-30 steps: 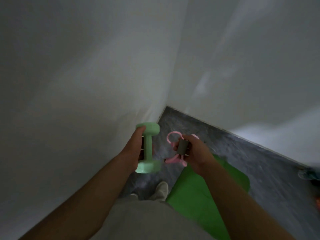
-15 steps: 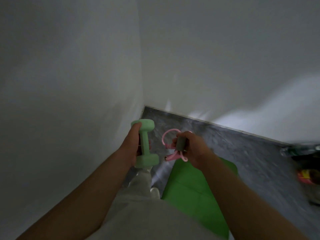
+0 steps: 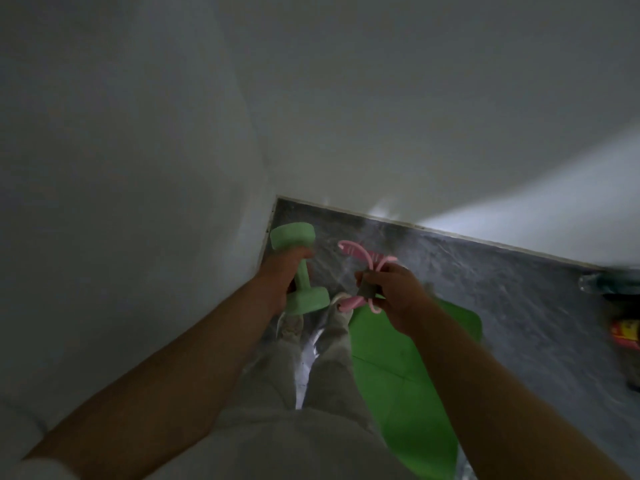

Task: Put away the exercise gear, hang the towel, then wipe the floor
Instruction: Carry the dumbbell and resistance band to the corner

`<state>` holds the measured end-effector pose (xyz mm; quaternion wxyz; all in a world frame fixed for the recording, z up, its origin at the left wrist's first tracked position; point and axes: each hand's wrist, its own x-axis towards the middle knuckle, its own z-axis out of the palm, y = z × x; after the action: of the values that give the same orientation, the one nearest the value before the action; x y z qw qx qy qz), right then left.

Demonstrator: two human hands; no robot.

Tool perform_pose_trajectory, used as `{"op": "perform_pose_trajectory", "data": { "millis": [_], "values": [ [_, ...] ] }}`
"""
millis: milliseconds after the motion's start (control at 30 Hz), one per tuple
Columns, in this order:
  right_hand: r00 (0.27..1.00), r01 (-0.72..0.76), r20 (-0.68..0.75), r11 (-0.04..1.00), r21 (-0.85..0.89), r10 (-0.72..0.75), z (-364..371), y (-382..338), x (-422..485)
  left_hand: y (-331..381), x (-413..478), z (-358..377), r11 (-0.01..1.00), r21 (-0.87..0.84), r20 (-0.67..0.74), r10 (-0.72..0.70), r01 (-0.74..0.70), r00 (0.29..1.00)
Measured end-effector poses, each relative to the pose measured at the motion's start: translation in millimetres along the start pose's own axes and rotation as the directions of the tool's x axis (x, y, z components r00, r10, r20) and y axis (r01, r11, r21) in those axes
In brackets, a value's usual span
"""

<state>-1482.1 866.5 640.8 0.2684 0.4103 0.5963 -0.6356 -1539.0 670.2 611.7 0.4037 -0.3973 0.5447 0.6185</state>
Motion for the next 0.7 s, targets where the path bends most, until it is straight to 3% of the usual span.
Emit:
{"op": "perform_pose_trajectory", "data": {
  "millis": [233,400,700],
  "values": [
    [0.998,-0.066,-0.001,0.99,-0.128,0.066,-32.2,-4.8,99.3,4.7,84.4,41.5,0.988,-0.151,-0.084,-0.04,0.027,0.996],
    [0.993,-0.117,-0.023,0.988,-0.105,0.115,-43.2,-1.4,169.2,-2.1,164.8,49.8,0.952,-0.305,-0.077,-0.02,-0.004,0.997],
    [0.979,-0.166,-0.134,0.984,-0.064,0.156,-18.0,39.8,338.3,-23.7,377.2,19.1,0.918,-0.396,-0.062,-0.025,-0.001,0.998]
  ]
}}
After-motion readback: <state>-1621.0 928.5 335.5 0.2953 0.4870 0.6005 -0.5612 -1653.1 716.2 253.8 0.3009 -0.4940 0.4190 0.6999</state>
